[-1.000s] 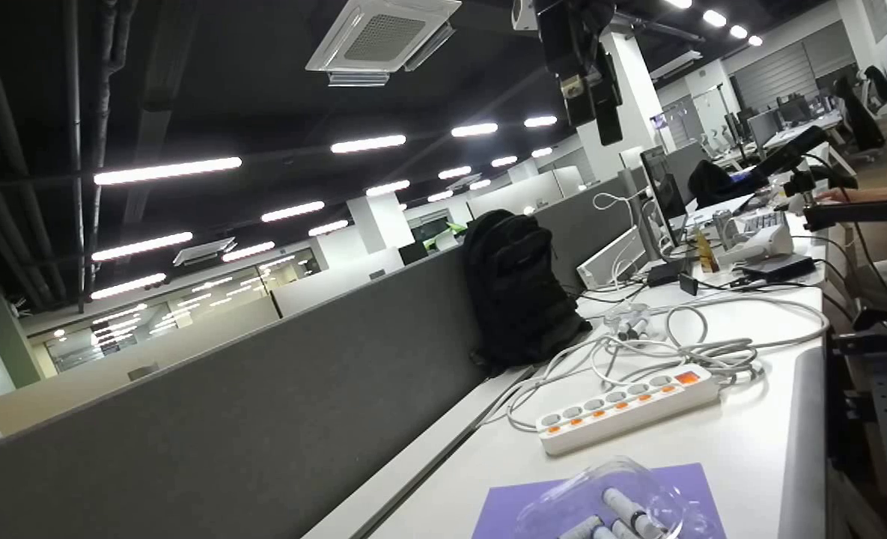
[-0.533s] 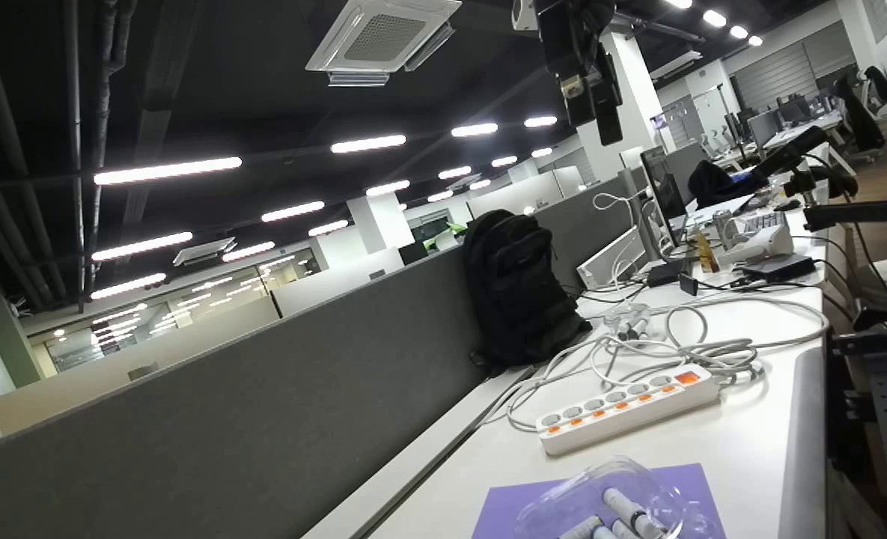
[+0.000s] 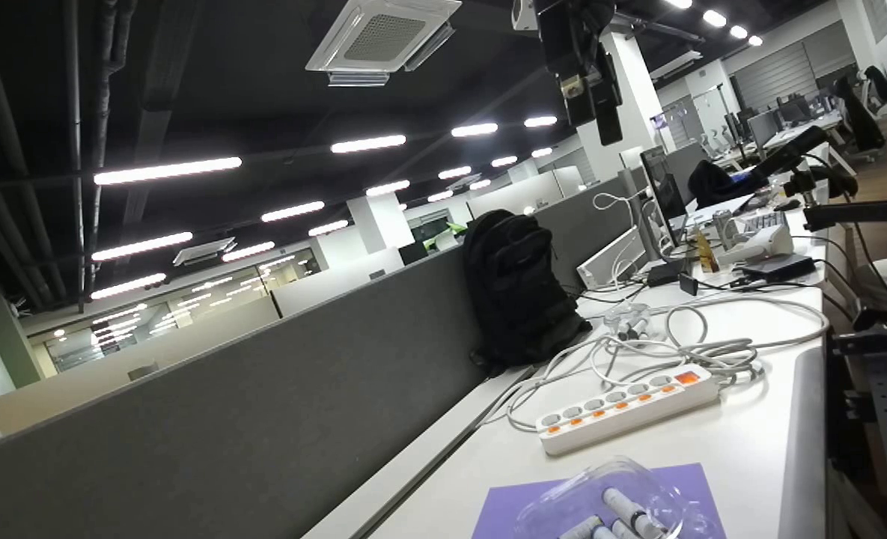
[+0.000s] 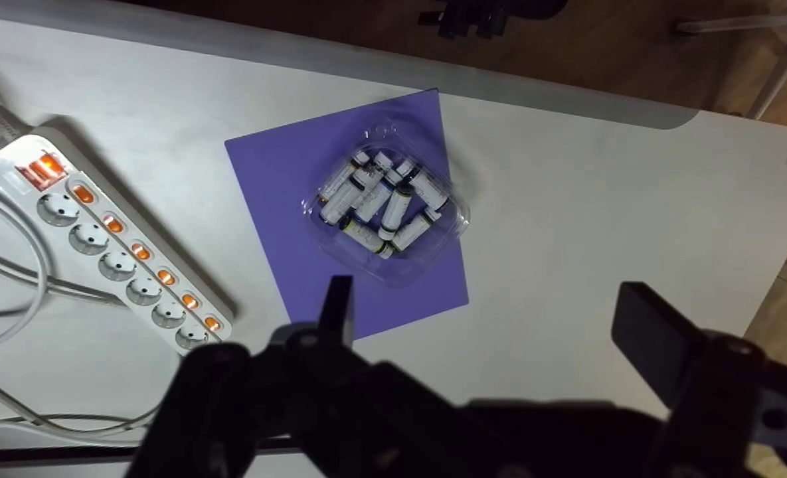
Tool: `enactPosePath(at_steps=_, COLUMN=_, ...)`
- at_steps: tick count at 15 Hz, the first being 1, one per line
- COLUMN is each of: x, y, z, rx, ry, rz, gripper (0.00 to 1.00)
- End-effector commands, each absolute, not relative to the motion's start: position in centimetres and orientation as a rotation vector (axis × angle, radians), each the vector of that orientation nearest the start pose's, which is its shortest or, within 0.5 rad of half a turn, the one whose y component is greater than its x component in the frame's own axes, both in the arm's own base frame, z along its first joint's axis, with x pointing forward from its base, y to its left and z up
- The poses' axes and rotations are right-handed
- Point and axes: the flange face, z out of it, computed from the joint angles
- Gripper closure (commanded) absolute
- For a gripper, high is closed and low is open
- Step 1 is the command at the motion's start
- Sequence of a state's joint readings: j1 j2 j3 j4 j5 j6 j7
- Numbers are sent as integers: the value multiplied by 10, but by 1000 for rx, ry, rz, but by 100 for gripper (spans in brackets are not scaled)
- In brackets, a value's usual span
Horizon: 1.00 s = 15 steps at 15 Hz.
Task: Turn on the third and second switches from the left on the extension cable
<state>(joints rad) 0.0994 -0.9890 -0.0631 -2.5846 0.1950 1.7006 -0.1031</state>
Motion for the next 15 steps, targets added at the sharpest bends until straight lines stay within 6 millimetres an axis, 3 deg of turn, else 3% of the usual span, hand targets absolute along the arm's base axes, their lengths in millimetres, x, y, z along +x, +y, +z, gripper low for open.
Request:
enactPosePath(at_steps=1, x=265, y=24, z=554, rx=-2884, ry=-217, rz=-156, gripper=0)
enactPosePath(at_steps=4, x=265, y=24, z=554, rx=-2884, ry=-217, rz=-156, gripper=0)
enactPosePath(at_steps=7, x=279, y=18, z=546, rx=-2923, ry=-179, rz=-301, gripper=0)
enactPosePath(at_steps=12, x=331, y=-16, z=515, rx=-2954, ry=39, rz=-408, gripper=0)
enactPosePath(at_steps=15, x=369, y=-40, z=484, rx=-3029, ry=169, rz=-407, gripper=0)
